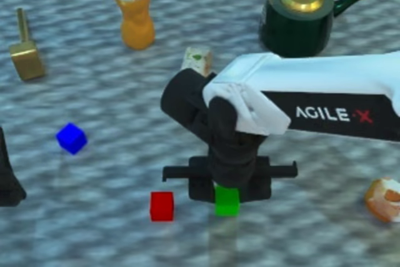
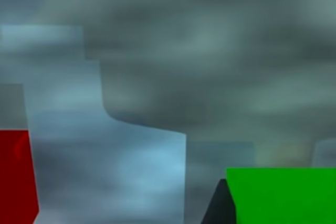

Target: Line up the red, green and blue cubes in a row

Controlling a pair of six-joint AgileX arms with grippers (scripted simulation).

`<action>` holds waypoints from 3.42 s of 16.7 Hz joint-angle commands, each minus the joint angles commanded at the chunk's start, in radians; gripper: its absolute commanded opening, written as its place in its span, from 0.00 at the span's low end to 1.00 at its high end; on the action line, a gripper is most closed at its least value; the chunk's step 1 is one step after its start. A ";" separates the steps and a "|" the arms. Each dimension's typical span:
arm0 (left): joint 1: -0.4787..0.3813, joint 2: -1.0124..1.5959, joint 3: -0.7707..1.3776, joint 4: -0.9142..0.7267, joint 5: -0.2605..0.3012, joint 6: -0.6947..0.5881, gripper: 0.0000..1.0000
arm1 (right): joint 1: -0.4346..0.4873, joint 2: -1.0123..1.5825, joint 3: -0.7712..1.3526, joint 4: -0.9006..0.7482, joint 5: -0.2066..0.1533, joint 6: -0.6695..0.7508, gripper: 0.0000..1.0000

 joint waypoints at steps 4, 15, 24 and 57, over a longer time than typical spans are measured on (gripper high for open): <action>0.000 0.000 0.000 0.000 0.000 0.000 1.00 | 0.000 0.000 0.000 0.000 0.000 0.000 0.75; 0.000 0.000 0.000 0.000 0.000 0.000 1.00 | 0.000 0.000 0.000 0.000 0.000 0.000 1.00; 0.000 0.000 0.000 0.000 0.000 0.000 1.00 | 0.011 -0.067 0.145 -0.218 0.000 0.002 1.00; -0.160 1.906 1.420 -1.044 0.000 0.438 1.00 | -0.806 -2.007 -1.389 0.831 0.009 -0.833 1.00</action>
